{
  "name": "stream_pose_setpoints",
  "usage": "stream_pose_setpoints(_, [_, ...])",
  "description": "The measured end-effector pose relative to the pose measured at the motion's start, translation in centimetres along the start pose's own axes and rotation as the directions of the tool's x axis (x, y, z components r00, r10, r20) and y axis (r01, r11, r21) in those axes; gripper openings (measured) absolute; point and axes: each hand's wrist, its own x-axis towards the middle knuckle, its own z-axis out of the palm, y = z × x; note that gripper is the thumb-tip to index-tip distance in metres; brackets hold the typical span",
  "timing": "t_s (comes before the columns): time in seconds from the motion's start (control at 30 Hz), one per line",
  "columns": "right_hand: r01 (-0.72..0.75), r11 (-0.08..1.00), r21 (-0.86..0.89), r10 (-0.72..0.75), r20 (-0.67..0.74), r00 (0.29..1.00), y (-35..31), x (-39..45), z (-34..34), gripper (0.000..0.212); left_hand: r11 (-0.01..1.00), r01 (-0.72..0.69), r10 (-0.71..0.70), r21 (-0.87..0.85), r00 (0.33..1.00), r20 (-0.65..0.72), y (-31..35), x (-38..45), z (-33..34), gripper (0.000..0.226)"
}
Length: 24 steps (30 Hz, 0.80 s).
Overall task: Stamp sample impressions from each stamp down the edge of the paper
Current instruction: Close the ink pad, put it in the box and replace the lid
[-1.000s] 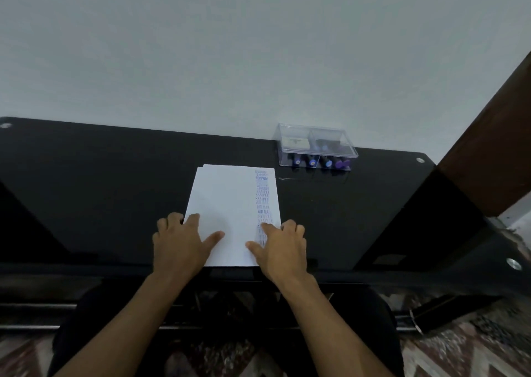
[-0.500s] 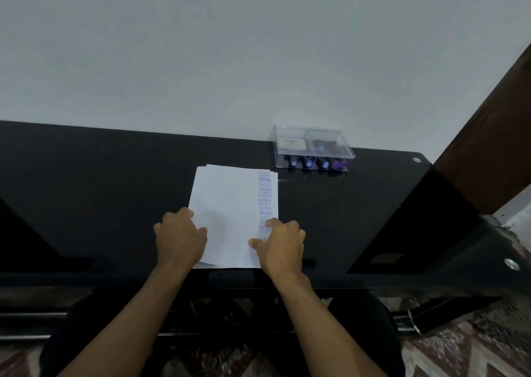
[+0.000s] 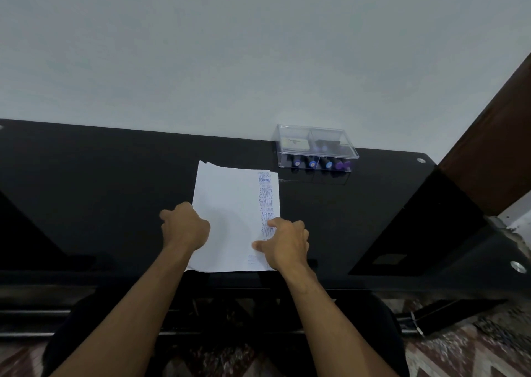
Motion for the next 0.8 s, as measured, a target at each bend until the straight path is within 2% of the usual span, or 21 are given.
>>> stream_pose_setpoints(0.13, [0.057, 0.998, -0.039, -0.057, -0.008, 0.998, 0.2, -0.2, 0.3, 0.057, 0.989, -0.108, 0.111, -0.098, 0.994, 0.024, 0.2, -0.9, -0.3, 0.029])
stream_pose_setpoints(0.27, [0.073, 0.997, 0.002, -0.073, 0.000, 0.997, 0.5, -0.2, 0.2, 0.054, 0.962, -0.200, 0.215, -0.188, 0.974, 0.065, -0.8, -1.6, -0.5, 0.070])
stream_pose_setpoints(0.33, [0.080, 0.996, 0.046, -0.081, 0.005, 0.997, 0.7, -0.1, 0.1, 0.054, 0.940, -0.239, 0.258, -0.244, 0.965, 0.045, -1.4, -1.5, -0.8, 0.082])
stream_pose_setpoints(0.43, [0.095, 0.991, 0.090, -0.095, 0.003, 0.995, 0.9, -0.1, -0.1, 0.052, 0.898, -0.243, 0.276, -0.367, 0.960, 0.038, -2.2, -1.3, -1.5, 0.083])
stream_pose_setpoints(0.57, [0.061, 0.978, 0.199, -0.073, 0.054, 0.996, 0.7, 0.4, -0.5, 0.052, 0.715, 0.006, 0.122, -0.699, 0.984, 0.133, -2.6, -1.1, -2.1, 0.065])
stream_pose_setpoints(0.7, [0.025, 0.932, 0.362, -0.075, 0.125, 0.989, 0.6, 1.4, -1.5, 0.052, 0.629, 0.174, 0.023, -0.758, 0.970, 0.241, -3.2, 0.1, -2.3, 0.053])
stream_pose_setpoints(0.77, [-0.082, 0.845, 0.528, -0.044, 0.221, 0.974, 0.4, 1.8, -1.8, 0.045, 0.578, 0.252, -0.013, -0.776, 0.954, 0.299, -3.5, 1.1, -2.3, 0.051])
stream_pose_setpoints(0.8, [-0.106, 0.816, 0.569, -0.047, 0.247, 0.968, 0.2, 1.9, -1.9, 0.040, 0.584, 0.263, -0.022, -0.768, 0.951, 0.309, -3.6, 1.6, -2.2, 0.052])
